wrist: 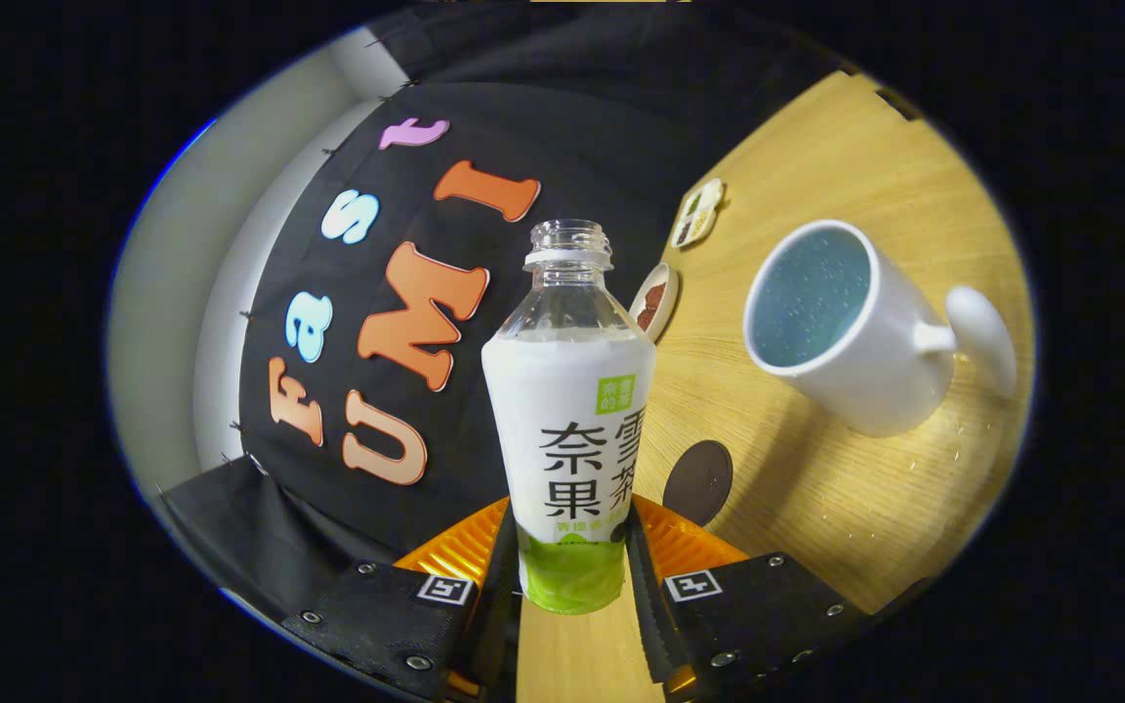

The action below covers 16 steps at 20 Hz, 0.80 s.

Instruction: Take the bottle from table, then pour the juice into the cup, finally place the bottle on the coaster

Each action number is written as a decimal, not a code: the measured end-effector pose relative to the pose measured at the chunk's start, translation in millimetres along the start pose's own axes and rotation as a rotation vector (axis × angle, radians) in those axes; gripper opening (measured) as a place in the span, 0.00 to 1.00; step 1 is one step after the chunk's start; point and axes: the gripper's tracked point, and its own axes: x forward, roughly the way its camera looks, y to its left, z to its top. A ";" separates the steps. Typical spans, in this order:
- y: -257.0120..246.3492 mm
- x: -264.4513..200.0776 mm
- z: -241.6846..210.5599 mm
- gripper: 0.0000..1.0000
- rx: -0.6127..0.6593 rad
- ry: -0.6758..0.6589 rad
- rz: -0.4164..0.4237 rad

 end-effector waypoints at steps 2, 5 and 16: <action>6.9 3.4 6.7 0.57 -0.131 -0.007 0.003; 13.6 7.2 18.3 0.57 -0.321 -0.022 -0.015; 7.0 56.9 14.7 0.57 -0.981 -0.004 -0.157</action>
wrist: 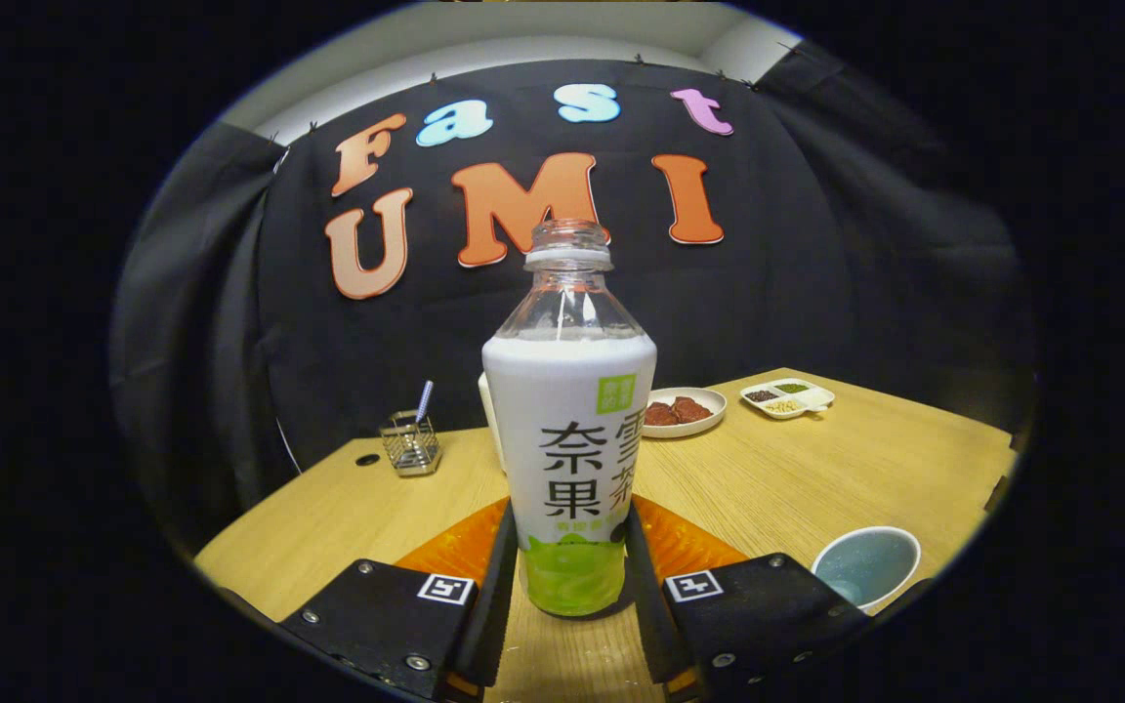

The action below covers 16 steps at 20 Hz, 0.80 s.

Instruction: Take the bottle from table, then pour the juice into the cup, finally place the bottle on the coaster

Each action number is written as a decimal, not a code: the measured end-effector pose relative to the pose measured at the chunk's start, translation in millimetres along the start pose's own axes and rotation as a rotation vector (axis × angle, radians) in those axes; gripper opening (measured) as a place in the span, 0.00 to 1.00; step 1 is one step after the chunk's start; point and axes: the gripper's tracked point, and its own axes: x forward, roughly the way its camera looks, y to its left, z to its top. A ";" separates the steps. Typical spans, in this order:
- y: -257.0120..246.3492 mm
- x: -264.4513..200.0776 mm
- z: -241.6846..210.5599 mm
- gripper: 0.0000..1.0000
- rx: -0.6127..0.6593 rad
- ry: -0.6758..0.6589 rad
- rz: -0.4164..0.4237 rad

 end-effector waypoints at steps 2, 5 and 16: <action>4.7 4.1 -6.1 0.57 -0.075 0.021 -0.005; 7.0 6.8 -9.7 0.57 -0.142 0.030 -0.002; 12.4 32.3 -30.3 0.58 -0.139 0.089 -0.015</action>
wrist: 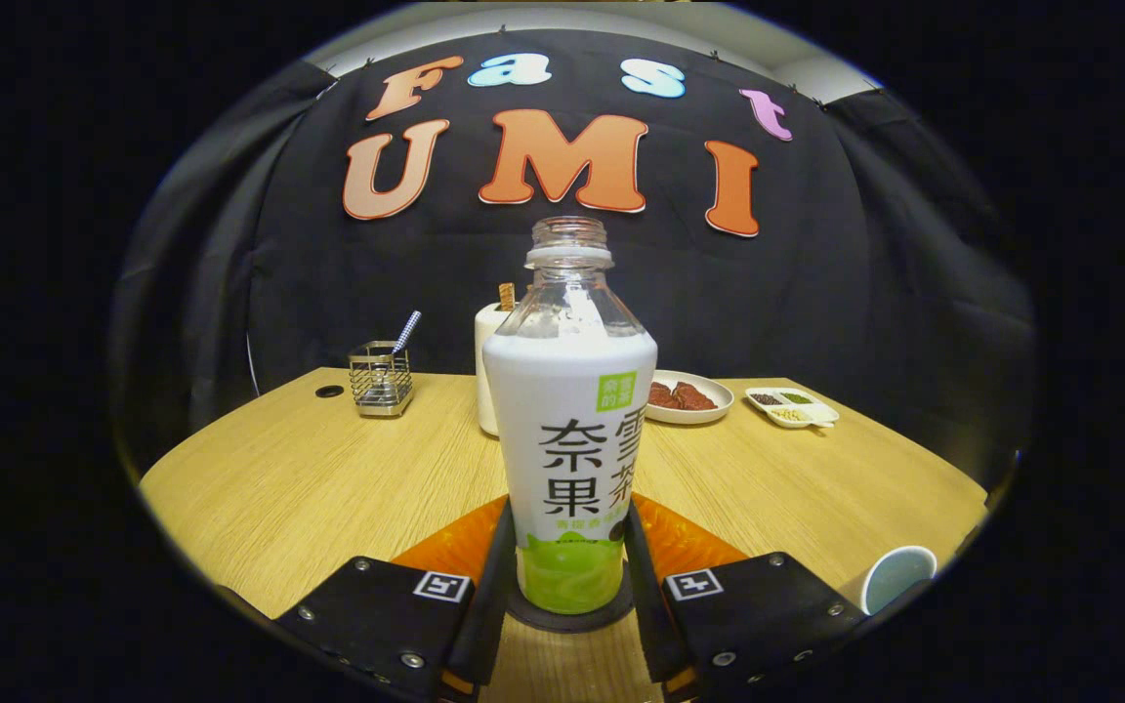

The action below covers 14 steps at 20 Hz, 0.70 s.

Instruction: Take the bottle from table, then pour the juice into the cup, finally place the bottle on the coaster

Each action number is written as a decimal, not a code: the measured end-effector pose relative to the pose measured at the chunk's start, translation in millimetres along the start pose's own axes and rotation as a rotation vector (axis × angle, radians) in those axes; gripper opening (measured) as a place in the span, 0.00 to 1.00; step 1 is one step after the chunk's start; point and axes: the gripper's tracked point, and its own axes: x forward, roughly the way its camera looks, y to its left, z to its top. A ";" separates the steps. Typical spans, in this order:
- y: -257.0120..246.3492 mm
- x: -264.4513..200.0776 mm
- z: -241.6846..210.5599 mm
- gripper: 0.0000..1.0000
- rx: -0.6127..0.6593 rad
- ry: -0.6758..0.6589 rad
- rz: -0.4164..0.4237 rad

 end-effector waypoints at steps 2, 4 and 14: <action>-0.1 2.4 -2.8 0.59 0.007 0.007 -0.001; -0.1 2.9 -2.9 0.63 0.016 0.002 -0.001; -8.7 -33.6 16.1 0.92 0.070 -0.032 -0.013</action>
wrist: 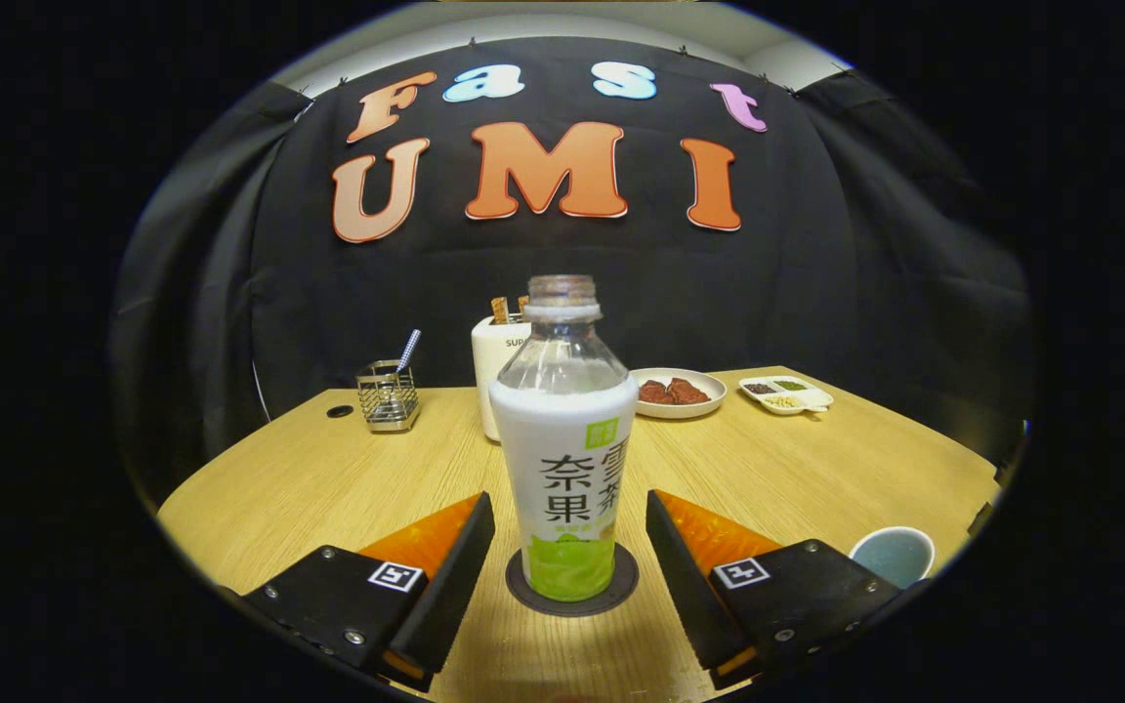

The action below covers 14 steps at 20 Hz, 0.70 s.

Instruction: Take the bottle from table, then pour the juice into the cup, finally place the bottle on the coaster

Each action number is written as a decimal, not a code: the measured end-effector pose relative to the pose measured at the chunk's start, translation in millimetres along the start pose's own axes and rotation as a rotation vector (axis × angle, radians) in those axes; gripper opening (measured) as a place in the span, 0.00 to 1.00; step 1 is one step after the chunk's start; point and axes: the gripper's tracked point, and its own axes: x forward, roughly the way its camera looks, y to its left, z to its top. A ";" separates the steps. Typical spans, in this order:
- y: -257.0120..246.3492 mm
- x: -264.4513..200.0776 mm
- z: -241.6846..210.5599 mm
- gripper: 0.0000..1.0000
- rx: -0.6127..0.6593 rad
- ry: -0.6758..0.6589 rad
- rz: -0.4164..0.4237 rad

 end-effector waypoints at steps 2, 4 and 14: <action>-2.9 -15.4 12.7 0.93 0.005 -0.033 -0.010; -3.9 -34.7 33.7 0.93 0.005 -0.087 -0.022; 39.2 -145.1 131.2 0.93 -0.014 -0.245 0.035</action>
